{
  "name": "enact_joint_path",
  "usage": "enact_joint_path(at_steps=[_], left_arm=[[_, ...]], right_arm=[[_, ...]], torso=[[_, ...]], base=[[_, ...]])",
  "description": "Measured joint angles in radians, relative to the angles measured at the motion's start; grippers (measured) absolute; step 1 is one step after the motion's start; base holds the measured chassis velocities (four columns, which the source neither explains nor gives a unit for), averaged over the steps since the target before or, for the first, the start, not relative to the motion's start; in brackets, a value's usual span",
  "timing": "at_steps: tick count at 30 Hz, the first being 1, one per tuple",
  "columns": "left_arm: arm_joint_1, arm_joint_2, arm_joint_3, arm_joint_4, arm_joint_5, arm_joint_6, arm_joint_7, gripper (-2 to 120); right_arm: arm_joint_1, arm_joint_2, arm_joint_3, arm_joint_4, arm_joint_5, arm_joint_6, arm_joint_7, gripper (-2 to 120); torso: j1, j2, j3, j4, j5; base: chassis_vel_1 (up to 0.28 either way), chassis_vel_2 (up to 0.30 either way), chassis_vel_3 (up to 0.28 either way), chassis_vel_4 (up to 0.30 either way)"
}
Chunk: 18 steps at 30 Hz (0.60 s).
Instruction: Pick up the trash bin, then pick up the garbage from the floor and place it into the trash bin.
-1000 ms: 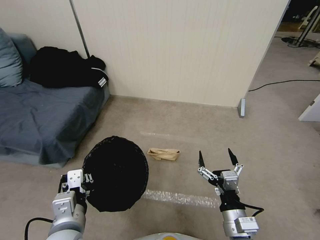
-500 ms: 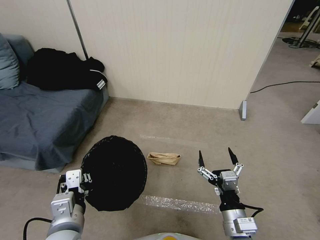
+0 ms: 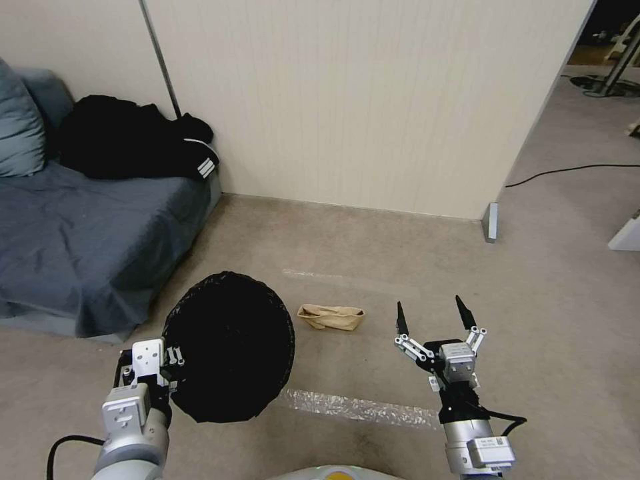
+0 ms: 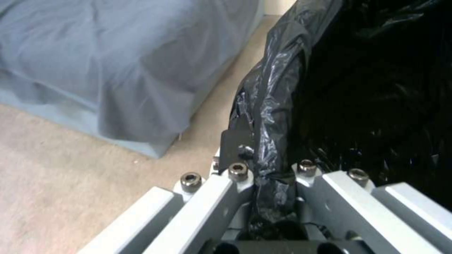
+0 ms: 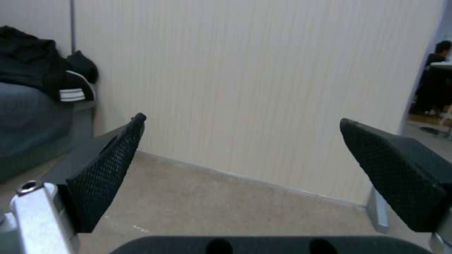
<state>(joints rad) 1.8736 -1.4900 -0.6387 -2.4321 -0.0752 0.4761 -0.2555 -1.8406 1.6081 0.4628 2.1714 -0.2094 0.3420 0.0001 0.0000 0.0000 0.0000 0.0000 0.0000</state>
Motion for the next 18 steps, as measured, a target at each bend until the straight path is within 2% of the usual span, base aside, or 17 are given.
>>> enact_joint_path(at_steps=[8,14,18], left_arm=[[-0.001,-0.001,0.002,0.001,-0.013,0.001,-0.001,1],[-0.001,-0.002,0.002,0.001,-0.013,0.001,-0.001,1],[0.000,-0.002,0.002,0.004,-0.010,0.001,0.001,1]], right_arm=[[0.001,0.000,0.002,-0.002,-0.002,0.008,-0.003,100],[0.004,0.000,0.006,-0.008,-0.007,0.008,-0.005,100],[0.025,-0.037,0.015,-0.022,-0.008,-0.002,-0.017,100]], torso=[[0.000,0.000,0.000,0.0004,0.0000],[0.000,0.000,0.000,-0.0003,0.0000],[0.000,0.000,0.000,-0.0001,0.0000]], base=[[0.058,0.066,0.060,0.061],[0.000,0.000,0.000,0.000],[0.000,0.000,0.000,0.000]])
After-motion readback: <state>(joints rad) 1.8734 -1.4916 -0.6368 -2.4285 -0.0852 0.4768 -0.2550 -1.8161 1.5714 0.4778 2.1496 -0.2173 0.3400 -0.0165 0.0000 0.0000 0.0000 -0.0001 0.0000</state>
